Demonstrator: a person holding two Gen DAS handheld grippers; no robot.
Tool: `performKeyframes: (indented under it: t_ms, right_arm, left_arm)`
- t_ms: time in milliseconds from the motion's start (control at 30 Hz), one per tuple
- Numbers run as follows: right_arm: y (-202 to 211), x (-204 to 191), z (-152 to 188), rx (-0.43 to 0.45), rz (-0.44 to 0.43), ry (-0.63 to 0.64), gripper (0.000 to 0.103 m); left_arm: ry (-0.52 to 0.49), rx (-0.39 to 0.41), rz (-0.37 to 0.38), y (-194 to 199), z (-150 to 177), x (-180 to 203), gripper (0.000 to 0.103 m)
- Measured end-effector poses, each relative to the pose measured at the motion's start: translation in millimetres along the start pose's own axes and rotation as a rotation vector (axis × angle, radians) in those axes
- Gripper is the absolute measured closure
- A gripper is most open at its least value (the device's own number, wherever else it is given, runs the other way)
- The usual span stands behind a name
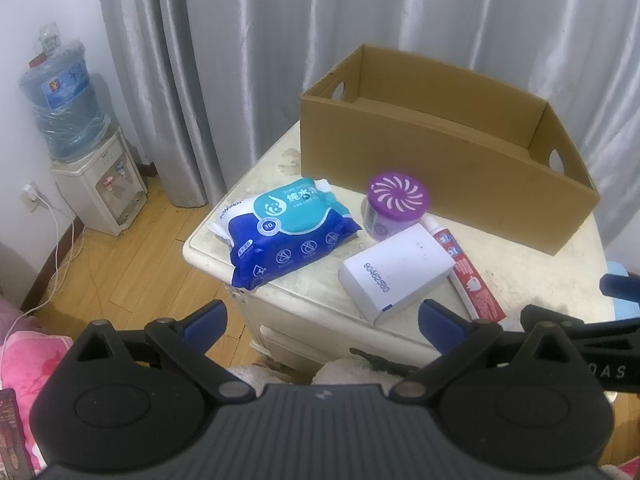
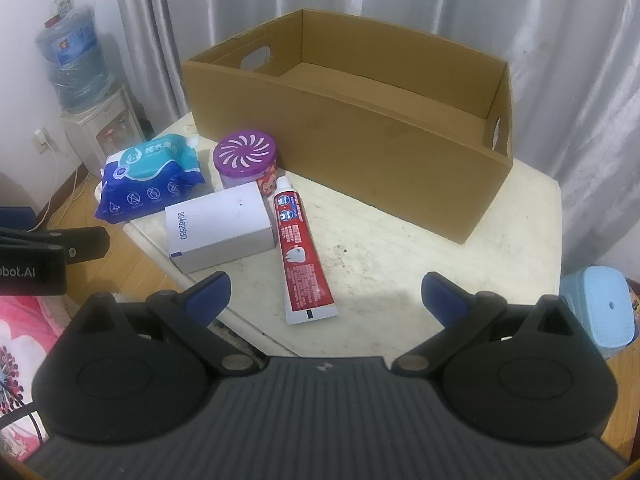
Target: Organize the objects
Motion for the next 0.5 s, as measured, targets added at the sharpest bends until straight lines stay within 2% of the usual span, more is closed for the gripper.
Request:
performKeyframes:
  t_ms: [500]
  right_arm:
    - [-0.8, 2.2, 1.9, 0.000, 0.007, -0.007, 0.001]
  left_arm:
    - [0.000, -0.001, 0.000, -0.9, -0.6, 0.0, 0.001]
Point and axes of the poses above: each gripper's, at about its wrist camera, not at the fingertips, and y roughly against the way its jaws point, x to its right, z to its underside, the point moved 6 cm from there along -y, roughly the way its jaws point, and after that the axes turned 8 degrees about z, right-handed, at the moved point
